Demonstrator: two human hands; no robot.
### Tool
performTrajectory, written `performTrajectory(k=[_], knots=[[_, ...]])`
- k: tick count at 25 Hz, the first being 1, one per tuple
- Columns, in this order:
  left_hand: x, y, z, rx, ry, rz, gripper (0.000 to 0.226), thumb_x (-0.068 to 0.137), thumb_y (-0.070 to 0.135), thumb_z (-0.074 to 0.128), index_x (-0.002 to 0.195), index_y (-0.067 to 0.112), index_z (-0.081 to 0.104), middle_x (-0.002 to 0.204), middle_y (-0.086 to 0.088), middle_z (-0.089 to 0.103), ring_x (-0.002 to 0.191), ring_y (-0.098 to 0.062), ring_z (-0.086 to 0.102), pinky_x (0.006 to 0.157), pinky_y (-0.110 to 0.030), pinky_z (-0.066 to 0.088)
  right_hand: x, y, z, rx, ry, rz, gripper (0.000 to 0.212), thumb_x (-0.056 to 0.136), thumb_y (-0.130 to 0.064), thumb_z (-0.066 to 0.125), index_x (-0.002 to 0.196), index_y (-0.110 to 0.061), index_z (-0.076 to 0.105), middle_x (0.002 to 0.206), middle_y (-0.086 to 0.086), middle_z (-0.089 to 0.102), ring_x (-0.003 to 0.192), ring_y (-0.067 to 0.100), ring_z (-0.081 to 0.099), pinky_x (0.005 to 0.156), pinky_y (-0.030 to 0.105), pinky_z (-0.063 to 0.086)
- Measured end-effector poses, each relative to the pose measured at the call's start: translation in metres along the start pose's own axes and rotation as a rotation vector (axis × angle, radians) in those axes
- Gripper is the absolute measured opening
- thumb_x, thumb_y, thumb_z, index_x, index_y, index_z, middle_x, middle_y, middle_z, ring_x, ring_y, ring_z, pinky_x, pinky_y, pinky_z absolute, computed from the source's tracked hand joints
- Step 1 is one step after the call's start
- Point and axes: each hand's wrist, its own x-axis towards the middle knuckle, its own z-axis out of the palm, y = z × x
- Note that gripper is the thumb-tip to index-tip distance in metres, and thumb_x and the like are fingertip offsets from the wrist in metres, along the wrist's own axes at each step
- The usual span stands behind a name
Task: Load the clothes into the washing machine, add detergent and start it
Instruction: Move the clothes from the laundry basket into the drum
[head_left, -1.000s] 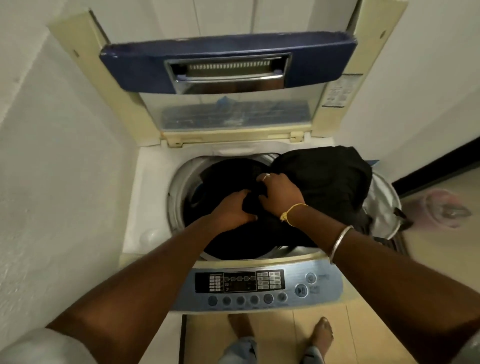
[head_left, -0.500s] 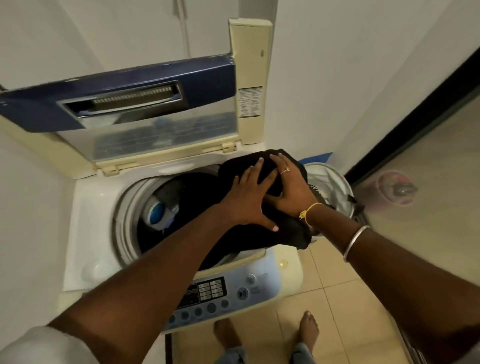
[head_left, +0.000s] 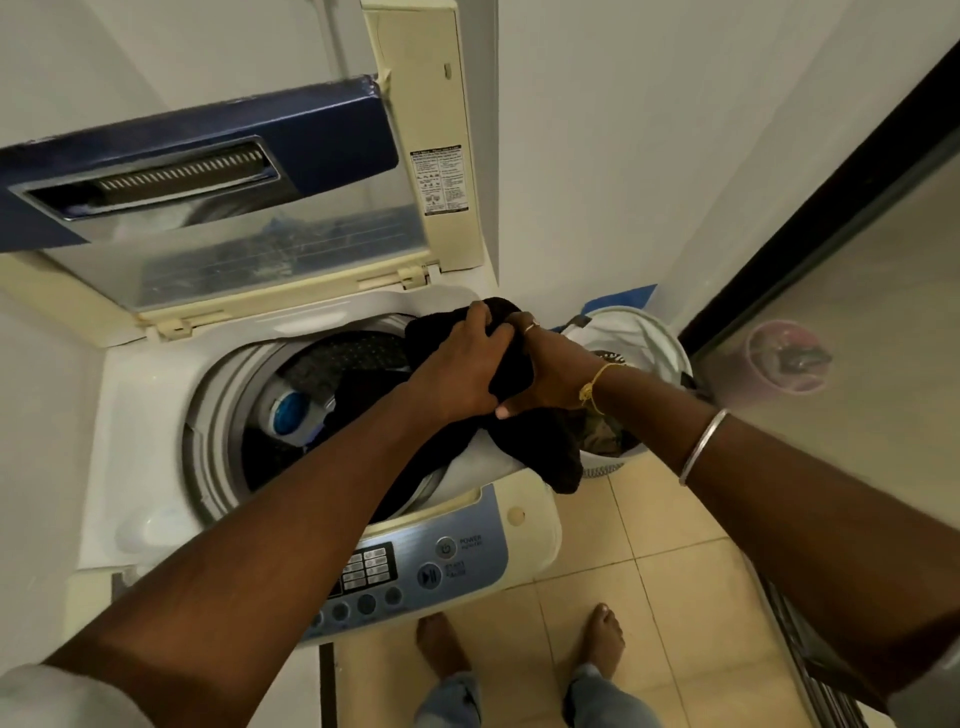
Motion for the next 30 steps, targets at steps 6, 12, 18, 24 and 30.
performTrajectory(k=[6,12,18,24,30], knots=[[-0.02,-0.015,0.001,-0.245,0.119,0.006,0.03,0.081,0.021,0.071,0.106,0.019,0.056,0.103,0.005,0.045,0.089,-0.017,0.055,0.072,-0.026,0.045,0.0,-0.036,-0.006,-0.226,0.064,-0.033,0.061,0.074,-0.036,0.085,0.121,-0.013,0.053,0.113,0.008,0.065,0.101,0.025,0.063,0.08,0.027,0.045],[-0.088,-0.085,-0.03,-0.352,0.346,-0.174,0.037,0.075,0.012,0.066,0.111,0.011,0.057,0.104,-0.006,0.054,0.093,-0.021,0.056,0.076,-0.036,0.047,0.027,-0.145,0.006,-0.393,0.139,-0.256,0.04,0.078,-0.032,0.074,0.111,-0.016,0.06,0.102,0.007,0.067,0.091,0.026,0.063,0.072,0.033,0.048],[-0.175,-0.173,-0.061,-0.287,0.528,-0.431,0.029,0.072,0.006,0.064,0.098,0.015,0.053,0.1,-0.004,0.05,0.083,-0.018,0.052,0.066,-0.031,0.04,0.092,-0.233,0.089,0.176,0.155,-0.296,0.027,0.07,-0.017,0.077,0.092,-0.014,0.062,0.091,0.004,0.068,0.085,0.024,0.065,0.077,0.037,0.053],[-0.215,-0.231,-0.019,-0.314,0.432,-0.567,0.039,0.078,0.007,0.068,0.116,0.013,0.062,0.117,-0.01,0.058,0.104,-0.024,0.057,0.087,-0.032,0.046,0.134,-0.244,0.188,0.27,0.161,-0.215,0.026,0.079,-0.009,0.07,0.102,-0.014,0.062,0.097,0.002,0.066,0.092,0.023,0.063,0.082,0.03,0.047],[-0.2,-0.233,0.042,-0.364,-0.094,-0.478,0.056,0.087,0.015,0.067,0.14,0.014,0.051,0.136,-0.013,0.054,0.124,-0.028,0.053,0.106,-0.037,0.042,0.128,-0.185,0.215,-0.36,-0.365,-0.085,0.042,0.101,-0.017,0.05,0.14,-0.004,0.048,0.136,0.019,0.055,0.124,0.033,0.053,0.1,0.033,0.039]])
